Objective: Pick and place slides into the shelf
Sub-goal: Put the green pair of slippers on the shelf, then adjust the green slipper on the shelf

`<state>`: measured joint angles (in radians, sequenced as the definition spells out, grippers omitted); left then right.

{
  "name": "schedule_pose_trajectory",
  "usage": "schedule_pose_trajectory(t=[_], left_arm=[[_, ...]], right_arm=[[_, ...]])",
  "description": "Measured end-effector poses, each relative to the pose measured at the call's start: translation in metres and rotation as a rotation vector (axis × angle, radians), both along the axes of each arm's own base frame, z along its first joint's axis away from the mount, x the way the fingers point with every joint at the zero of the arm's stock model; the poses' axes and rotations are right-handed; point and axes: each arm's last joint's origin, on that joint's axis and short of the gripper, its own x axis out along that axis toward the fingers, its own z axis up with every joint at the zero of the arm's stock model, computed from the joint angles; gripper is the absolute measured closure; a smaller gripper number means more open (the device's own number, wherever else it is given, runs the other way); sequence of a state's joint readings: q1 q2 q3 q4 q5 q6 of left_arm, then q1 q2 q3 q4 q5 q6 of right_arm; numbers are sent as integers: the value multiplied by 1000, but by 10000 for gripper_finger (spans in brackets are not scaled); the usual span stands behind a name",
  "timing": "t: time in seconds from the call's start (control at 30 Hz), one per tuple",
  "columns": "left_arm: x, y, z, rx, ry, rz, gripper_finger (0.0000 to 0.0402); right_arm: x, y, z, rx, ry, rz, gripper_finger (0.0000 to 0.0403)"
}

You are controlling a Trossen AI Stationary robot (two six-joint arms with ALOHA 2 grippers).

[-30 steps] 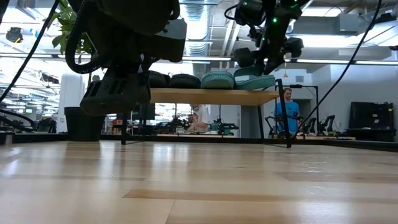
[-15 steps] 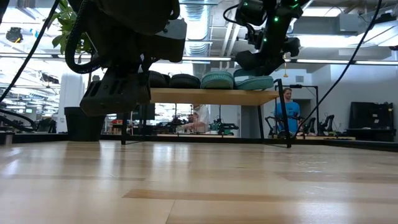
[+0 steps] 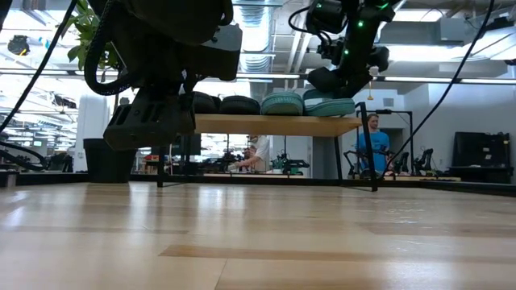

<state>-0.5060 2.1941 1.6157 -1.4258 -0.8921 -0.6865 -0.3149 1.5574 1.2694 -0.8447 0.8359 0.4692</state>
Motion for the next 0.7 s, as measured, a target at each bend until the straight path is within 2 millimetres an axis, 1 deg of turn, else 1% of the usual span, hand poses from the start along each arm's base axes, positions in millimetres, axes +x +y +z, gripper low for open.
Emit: schedule_pose_trajectory(t=[0.17,0.33,0.5,0.6,0.7], left_arm=[[0,0,0,0,0,0,365],[0,0,0,0,0,0,365],[0,0,0,0,0,0,365],[0,0,0,0,0,0,365],[0,0,0,-1,-1,0,365]], right_arm=[[2,7,0,1,30,48,232],[3,13,0,2,64,82,221],[2,21,-1,-7,114,98,224],[2,32,-1,-57,154,112,231],[1,46,6,-102,153,143,239]])
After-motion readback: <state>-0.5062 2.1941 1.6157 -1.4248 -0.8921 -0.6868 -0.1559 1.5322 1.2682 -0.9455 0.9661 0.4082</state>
